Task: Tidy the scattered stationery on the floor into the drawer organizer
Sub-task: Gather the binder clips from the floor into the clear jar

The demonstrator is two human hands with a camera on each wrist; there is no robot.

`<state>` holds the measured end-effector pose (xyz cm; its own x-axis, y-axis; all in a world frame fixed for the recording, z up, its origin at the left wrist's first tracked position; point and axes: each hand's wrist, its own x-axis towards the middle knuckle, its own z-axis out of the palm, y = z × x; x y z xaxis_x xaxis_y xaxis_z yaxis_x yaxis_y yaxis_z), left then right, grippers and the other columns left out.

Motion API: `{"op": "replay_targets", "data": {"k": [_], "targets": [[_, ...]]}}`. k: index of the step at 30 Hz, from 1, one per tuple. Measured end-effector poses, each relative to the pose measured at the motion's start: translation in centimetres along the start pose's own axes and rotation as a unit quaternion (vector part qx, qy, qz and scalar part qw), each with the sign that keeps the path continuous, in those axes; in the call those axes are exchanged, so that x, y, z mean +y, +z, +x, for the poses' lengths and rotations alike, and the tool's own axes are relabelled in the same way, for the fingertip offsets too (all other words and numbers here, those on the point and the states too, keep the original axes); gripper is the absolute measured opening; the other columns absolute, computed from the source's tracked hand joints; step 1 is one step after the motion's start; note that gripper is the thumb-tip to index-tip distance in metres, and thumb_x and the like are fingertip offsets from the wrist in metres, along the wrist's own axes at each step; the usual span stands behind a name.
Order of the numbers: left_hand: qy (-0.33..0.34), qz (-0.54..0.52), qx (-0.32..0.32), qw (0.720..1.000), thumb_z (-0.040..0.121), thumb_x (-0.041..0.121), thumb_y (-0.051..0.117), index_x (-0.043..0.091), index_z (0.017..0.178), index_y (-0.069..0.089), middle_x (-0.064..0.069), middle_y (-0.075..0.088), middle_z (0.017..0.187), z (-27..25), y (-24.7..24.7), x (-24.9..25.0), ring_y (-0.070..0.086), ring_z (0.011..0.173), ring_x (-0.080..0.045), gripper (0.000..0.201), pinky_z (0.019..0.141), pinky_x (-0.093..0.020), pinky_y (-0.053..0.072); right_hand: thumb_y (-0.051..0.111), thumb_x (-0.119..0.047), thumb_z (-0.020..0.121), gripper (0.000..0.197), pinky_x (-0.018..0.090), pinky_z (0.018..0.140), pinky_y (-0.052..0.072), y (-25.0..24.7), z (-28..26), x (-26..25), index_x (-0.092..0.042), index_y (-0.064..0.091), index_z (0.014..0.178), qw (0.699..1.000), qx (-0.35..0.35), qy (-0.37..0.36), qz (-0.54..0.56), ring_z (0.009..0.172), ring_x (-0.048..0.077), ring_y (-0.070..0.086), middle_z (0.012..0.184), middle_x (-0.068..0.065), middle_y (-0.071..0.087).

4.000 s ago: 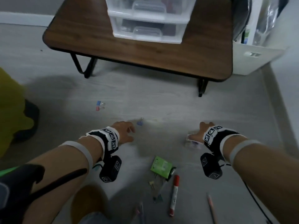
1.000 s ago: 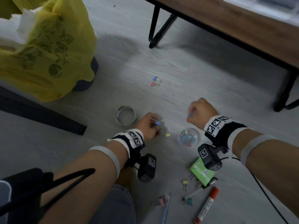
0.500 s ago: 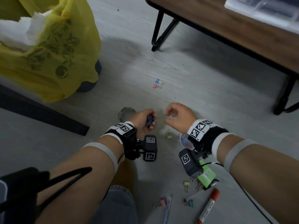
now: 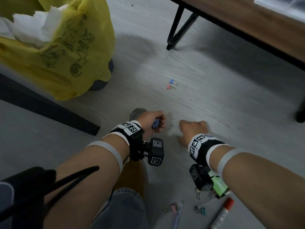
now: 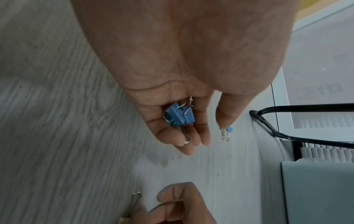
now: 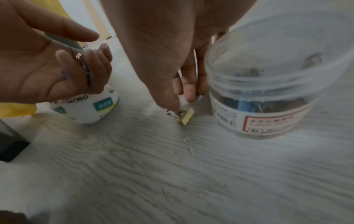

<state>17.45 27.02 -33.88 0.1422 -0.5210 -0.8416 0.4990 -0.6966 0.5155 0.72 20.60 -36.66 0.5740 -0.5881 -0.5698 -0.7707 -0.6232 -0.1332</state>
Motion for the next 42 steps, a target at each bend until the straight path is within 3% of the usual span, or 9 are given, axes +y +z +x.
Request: {"op": "replay_targets", "data": {"k": [7,19,21,23,26,29,34,38,42], "targets": [[0.002,-0.005,0.005,1.0,0.102,0.022,0.047,0.007,0.08,0.057,-0.009,0.057,0.075,-0.6,0.1,-0.6,0.059,0.067,-0.02,0.028,0.055,-0.026,0.051,0.06,-0.05,0.083,0.036,0.044,0.096,0.031,1.2,-0.1,-0.4,-0.02,0.061,0.103,0.998,-0.004,-0.008,-0.06,0.106,0.027,0.055,0.107,0.002,0.057],[-0.004,-0.027,-0.001,1.0,0.101,0.02,0.05,0.005,0.084,0.059,-0.008,0.059,0.079,-1.2,0.9,-1.6,0.06,0.071,-0.02,0.024,0.065,-0.029,0.053,0.059,-0.026,0.084,0.009,0.041,0.096,0.031,0.6,-0.6,-0.1,-0.023,0.063,0.091,0.996,-0.034,-0.016,-0.075,0.09,0.023,0.061,0.091,-0.001,0.062],[-0.004,-0.023,-0.002,1.0,0.1,0.02,0.05,0.006,0.085,0.06,-0.008,0.059,0.079,-1.2,1.1,-1.7,0.061,0.07,-0.02,0.023,0.064,-0.029,0.054,0.055,-0.019,0.083,0.01,0.039,0.097,0.033,0.3,-0.6,-0.2,-0.025,0.062,0.087,1.0,-0.018,-0.009,-0.016,0.086,0.021,0.063,0.087,-0.004,0.065],[0.005,-0.029,-0.005,1.0,0.1,0.021,0.051,0.006,0.086,0.06,-0.009,0.059,0.08,-1.0,1.3,-1.5,0.06,0.07,-0.019,0.022,0.061,-0.029,0.055,0.058,-0.02,0.084,0.008,0.033,0.089,0.044,-0.6,-0.6,-0.2,-0.026,0.062,0.084,0.99,0.082,-0.002,0.116,0.08,0.018,0.064,0.083,-0.008,0.067],[0.022,-0.065,-0.014,0.998,0.1,0.031,0.049,0.005,0.101,0.063,-0.012,0.063,0.09,-0.5,1.7,-0.5,0.062,0.076,-0.02,0.03,0.066,-0.03,0.057,0.069,-0.022,0.082,0.006,0.022,0.068,0.051,-3.6,-0.2,-1.1,-0.026,0.064,0.081,0.923,0.244,-0.021,0.298,0.069,0.007,0.061,0.075,-0.012,0.065],[0.032,-0.139,-0.049,0.988,0.102,0.039,0.04,0.007,0.116,0.065,-0.008,0.073,0.101,-0.4,2.1,1.1,0.069,0.087,-0.018,0.043,0.073,-0.033,0.06,0.073,-0.021,0.08,0.005,0.018,0.069,0.051,-6.4,0.6,-2.9,-0.024,0.07,0.08,0.889,0.244,-0.07,0.38,0.068,0.0,0.059,0.075,-0.012,0.065],[0.083,-0.165,0.009,0.983,0.103,0.02,0.04,0.009,0.085,0.06,-0.007,0.061,0.07,0.5,0.9,4.0,0.059,0.045,-0.01,0.029,0.043,-0.019,0.048,0.068,-0.023,0.086,0.005,0.028,0.08,0.052,-7.3,4.5,-2.2,-0.02,0.068,0.09,0.892,0.284,-0.024,0.35,0.081,0.013,0.057,0.1,0.0,0.053],[0.092,-0.184,0.049,0.977,0.103,0.022,0.043,0.012,0.077,0.055,-0.004,0.051,0.068,2.6,-2.1,5.5,0.049,0.044,-0.011,0.031,0.041,-0.018,0.04,0.063,-0.016,0.084,0.041,0.036,0.1,0.046,-7.4,8.3,-0.1,-0.028,0.057,0.123,0.954,0.155,0.039,0.252,0.117,0.031,0.051,0.13,0.01,0.04],[0.109,-0.218,0.045,0.969,0.101,0.015,0.049,0.008,0.082,0.059,-0.005,0.059,0.073,3.6,-3.7,5.9,0.062,0.058,-0.013,0.022,0.051,-0.022,0.052,0.064,-0.016,0.085,0.072,0.039,0.116,0.027,-8.4,12.3,-0.3,-0.032,0.034,0.148,0.982,0.083,0.005,0.168,0.145,0.035,0.022,0.161,0.01,0.013]]}}
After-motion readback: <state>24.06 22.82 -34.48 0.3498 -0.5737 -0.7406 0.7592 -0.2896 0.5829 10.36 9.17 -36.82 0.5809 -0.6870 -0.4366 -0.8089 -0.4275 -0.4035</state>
